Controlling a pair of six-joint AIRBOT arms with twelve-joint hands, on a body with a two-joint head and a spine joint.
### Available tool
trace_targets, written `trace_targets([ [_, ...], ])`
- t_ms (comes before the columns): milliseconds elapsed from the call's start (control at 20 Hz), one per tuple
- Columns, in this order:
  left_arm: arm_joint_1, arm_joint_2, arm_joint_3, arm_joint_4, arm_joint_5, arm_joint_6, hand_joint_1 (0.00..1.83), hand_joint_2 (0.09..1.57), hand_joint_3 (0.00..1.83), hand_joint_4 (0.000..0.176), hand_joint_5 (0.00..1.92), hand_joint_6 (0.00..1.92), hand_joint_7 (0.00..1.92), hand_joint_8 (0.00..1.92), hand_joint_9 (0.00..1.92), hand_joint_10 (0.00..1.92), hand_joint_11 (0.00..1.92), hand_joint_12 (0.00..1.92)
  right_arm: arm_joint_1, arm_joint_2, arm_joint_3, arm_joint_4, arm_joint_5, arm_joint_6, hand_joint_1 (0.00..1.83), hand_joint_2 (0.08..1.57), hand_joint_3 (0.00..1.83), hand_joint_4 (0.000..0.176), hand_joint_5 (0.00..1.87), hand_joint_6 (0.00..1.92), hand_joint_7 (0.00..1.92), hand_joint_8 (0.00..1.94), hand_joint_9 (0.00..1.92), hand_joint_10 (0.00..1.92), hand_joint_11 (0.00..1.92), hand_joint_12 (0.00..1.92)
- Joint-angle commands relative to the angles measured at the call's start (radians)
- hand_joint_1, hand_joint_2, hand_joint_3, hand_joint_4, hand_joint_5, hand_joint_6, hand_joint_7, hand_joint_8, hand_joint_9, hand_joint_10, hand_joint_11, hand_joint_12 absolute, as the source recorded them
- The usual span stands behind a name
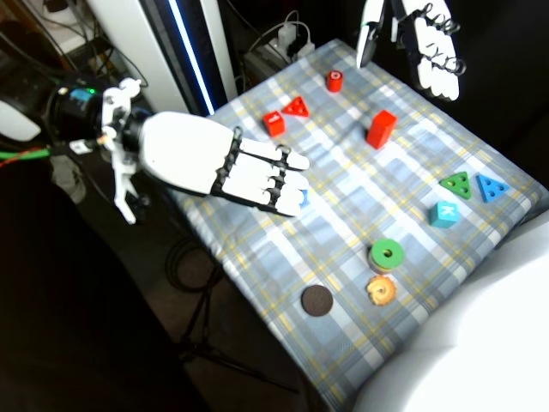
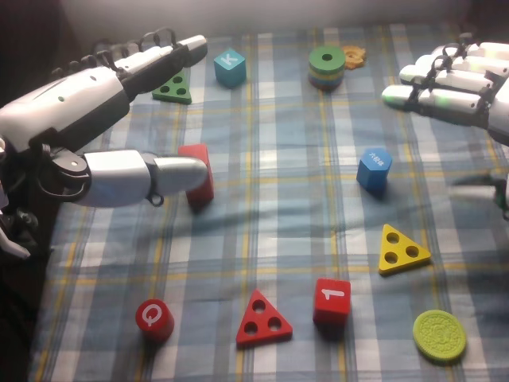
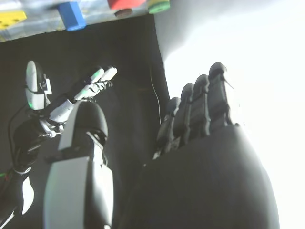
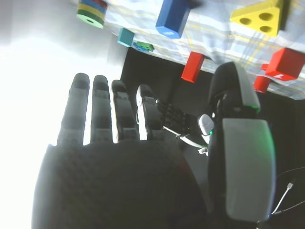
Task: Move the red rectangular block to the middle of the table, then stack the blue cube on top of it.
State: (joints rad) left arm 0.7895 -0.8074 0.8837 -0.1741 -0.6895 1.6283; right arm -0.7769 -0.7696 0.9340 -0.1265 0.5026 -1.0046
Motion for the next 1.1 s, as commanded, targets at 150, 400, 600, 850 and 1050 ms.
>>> trace_targets([
  [150, -0.035, -0.019, 0.0, 0.004, -0.067, 0.06, 0.72, 1.07, 0.0, 0.045, 0.0, 0.0, 0.0, 0.0, 0.0, 0.0, 0.0, 0.0, 0.016, -0.007, 0.005, 0.018, 0.113, -0.008, 0.4, 1.33, 0.0, 0.0, 0.0, 0.0, 0.0, 0.0, 0.01, 0.02, 0.0, 0.31],
  [400, -0.043, -0.049, 0.03, -0.083, -0.011, 0.155, 0.79, 1.04, 0.0, 0.0, 0.05, 0.0, 0.19, 0.01, 0.19, 0.04, 0.0, 0.0, 0.016, -0.008, 0.005, 0.035, 0.123, -0.008, 0.41, 1.32, 0.0, 0.0, 0.0, 0.0, 0.0, 0.0, 0.0, 0.0, 0.0, 0.13],
  [600, -0.063, -0.099, 0.059, -0.197, 0.033, 0.323, 0.78, 1.05, 0.01, 0.0, 0.18, 0.02, 0.29, 0.02, 0.21, 0.02, 0.02, 0.01, 0.015, -0.008, 0.006, 0.052, 0.138, -0.008, 0.41, 1.32, 0.0, 0.0, 0.0, 0.0, 0.0, 0.0, 0.0, 0.0, 0.03, 0.02],
  [850, -0.081, -0.146, 0.104, -0.302, 0.065, 0.438, 0.78, 1.07, 0.0, 0.0, 0.34, 0.02, 0.47, 0.01, 0.4, 0.03, 0.0, 0.9, 0.01, -0.007, 0.006, 0.067, 0.147, -0.008, 0.3, 1.34, 0.0, 0.0, 0.0, 0.0, 0.0, 0.0, 0.0, 0.0, 0.0, 0.0],
  [1050, -0.087, -0.169, 0.127, -0.353, 0.08, 0.493, 0.79, 1.08, 0.0, 0.0, 0.44, 0.02, 0.59, 0.02, 0.51, 0.05, 0.0, 1.13, 0.008, -0.007, 0.006, 0.071, 0.149, -0.008, 0.29, 1.34, 0.0, 0.0, 0.0, 0.0, 0.0, 0.0, 0.0, 0.0, 0.0, 0.0],
])
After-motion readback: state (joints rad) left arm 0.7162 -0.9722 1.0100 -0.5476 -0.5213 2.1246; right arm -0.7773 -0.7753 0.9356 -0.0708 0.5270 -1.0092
